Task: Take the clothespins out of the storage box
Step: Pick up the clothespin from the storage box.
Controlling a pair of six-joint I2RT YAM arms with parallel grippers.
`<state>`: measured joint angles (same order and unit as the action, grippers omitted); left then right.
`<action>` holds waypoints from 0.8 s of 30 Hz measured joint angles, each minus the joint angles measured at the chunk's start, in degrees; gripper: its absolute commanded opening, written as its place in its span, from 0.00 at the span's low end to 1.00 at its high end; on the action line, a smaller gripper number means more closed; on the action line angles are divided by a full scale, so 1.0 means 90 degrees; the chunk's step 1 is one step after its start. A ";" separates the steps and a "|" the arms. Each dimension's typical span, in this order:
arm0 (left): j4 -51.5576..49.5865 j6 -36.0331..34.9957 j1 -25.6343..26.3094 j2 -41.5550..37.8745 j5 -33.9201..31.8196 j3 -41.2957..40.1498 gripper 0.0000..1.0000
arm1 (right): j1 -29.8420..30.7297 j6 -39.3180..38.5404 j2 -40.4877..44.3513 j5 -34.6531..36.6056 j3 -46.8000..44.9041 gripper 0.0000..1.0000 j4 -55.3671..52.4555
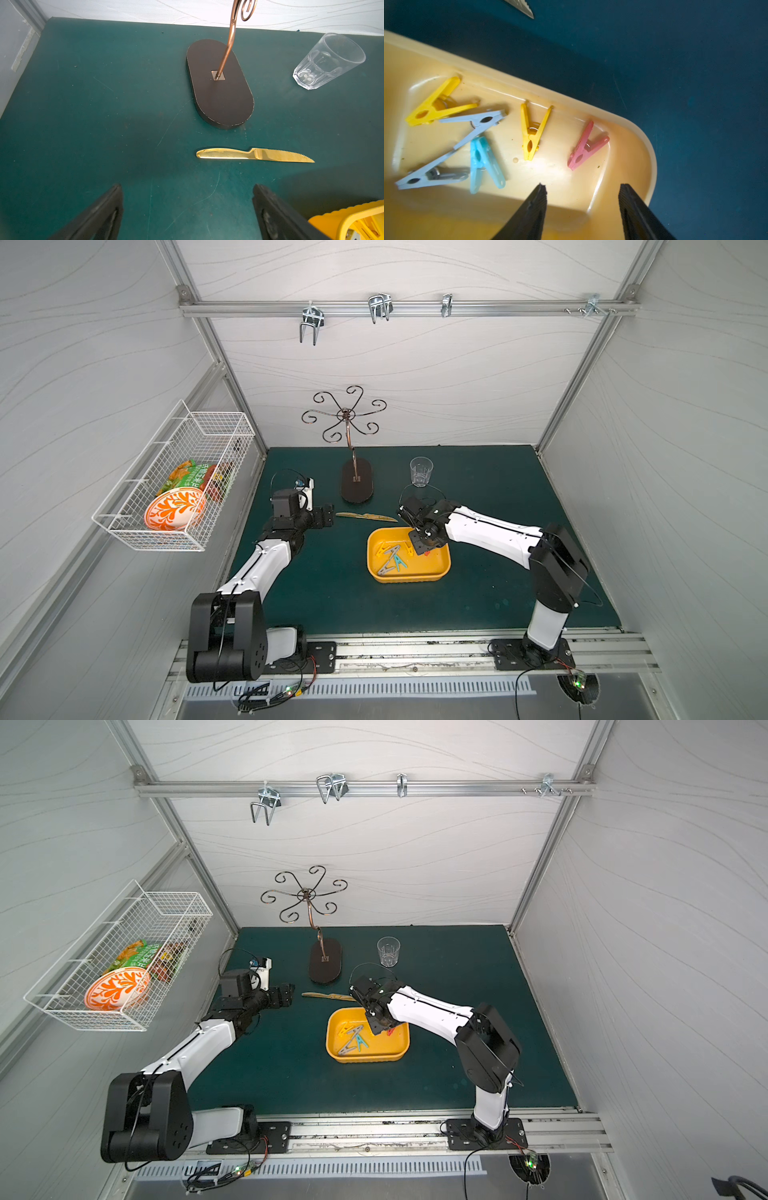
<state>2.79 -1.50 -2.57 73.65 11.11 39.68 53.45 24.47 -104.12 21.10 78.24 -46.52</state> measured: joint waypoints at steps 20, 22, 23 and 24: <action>-0.0328 -0.0187 0.0294 -0.0721 0.0112 -0.0435 0.99 | -0.0039 -0.0063 -0.0850 -0.0039 -0.0170 0.47 0.0639; -0.0323 -0.0185 0.0294 -0.0721 0.0124 -0.0449 0.99 | -0.0051 -0.0066 -0.0882 -0.0024 -0.0102 0.48 0.0622; -0.0321 -0.0182 0.0294 -0.0721 0.0129 -0.0454 0.99 | -0.0051 -0.0068 -0.0882 -0.0010 -0.0063 0.49 0.0602; -0.0313 -0.0172 0.0294 -0.0719 0.0129 -0.0461 0.99 | -0.0053 -0.0075 -0.0882 0.0012 -0.0015 0.49 0.0585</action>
<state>-0.03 -3.05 0.08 67.18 12.27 35.53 52.97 23.79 -112.05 21.21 78.11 -41.25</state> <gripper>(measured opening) 0.994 0.485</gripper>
